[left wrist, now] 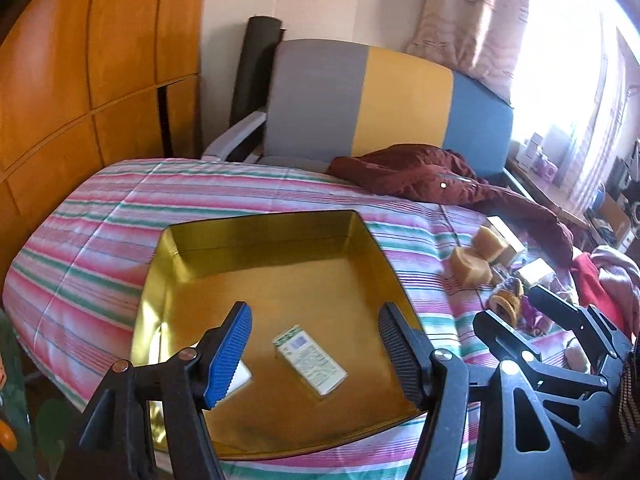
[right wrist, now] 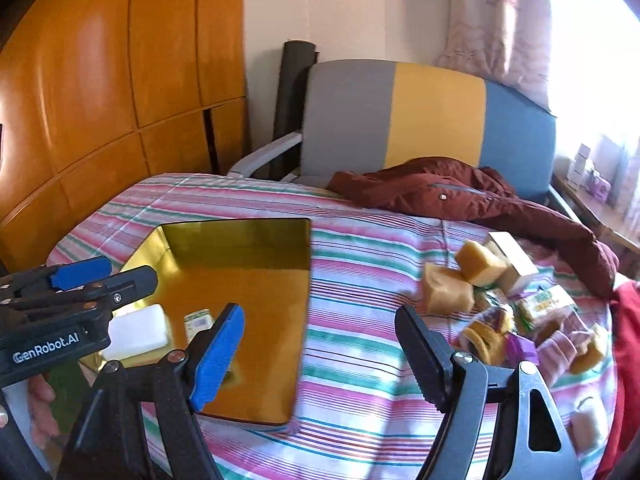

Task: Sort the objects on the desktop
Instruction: 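Withdraw both tools from the tray back toward the item pile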

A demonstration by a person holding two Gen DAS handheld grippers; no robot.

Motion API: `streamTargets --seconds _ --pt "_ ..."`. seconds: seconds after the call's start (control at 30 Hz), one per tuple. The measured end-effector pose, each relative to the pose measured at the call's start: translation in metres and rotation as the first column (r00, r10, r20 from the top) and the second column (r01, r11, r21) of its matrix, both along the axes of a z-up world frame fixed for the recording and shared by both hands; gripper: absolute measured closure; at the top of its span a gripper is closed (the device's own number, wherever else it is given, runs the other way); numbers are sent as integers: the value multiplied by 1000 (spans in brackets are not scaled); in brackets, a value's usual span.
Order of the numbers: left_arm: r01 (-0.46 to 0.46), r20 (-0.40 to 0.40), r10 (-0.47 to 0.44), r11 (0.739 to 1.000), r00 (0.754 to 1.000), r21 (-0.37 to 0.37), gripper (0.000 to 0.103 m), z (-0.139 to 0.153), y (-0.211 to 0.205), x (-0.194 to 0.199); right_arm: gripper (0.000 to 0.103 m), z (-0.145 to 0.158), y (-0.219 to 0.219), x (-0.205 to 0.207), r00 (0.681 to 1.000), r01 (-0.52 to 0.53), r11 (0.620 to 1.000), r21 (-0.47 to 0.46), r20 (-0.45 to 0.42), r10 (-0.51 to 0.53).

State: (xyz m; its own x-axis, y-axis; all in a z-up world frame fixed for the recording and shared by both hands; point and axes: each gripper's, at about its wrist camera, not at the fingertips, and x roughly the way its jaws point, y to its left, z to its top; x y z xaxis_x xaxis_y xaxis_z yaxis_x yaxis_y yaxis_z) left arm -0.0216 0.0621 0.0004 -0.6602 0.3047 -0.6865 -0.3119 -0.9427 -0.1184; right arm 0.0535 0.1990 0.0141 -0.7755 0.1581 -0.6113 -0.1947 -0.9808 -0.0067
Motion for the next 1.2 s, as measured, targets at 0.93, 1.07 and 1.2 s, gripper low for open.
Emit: streamTargets --seconds 0.93,1.07,1.2 --pt "429 84 -427 903 900 -8 36 -25 193 9 23 -38 205 105 862 486 873 -37 184 -472" --pt "486 128 -480 874 868 -15 36 -38 219 7 14 -46 253 128 800 562 825 -52 290 -526" --pt "534 160 -525 846 836 -16 36 -49 239 4 11 -62 290 134 794 573 786 -233 394 -462"
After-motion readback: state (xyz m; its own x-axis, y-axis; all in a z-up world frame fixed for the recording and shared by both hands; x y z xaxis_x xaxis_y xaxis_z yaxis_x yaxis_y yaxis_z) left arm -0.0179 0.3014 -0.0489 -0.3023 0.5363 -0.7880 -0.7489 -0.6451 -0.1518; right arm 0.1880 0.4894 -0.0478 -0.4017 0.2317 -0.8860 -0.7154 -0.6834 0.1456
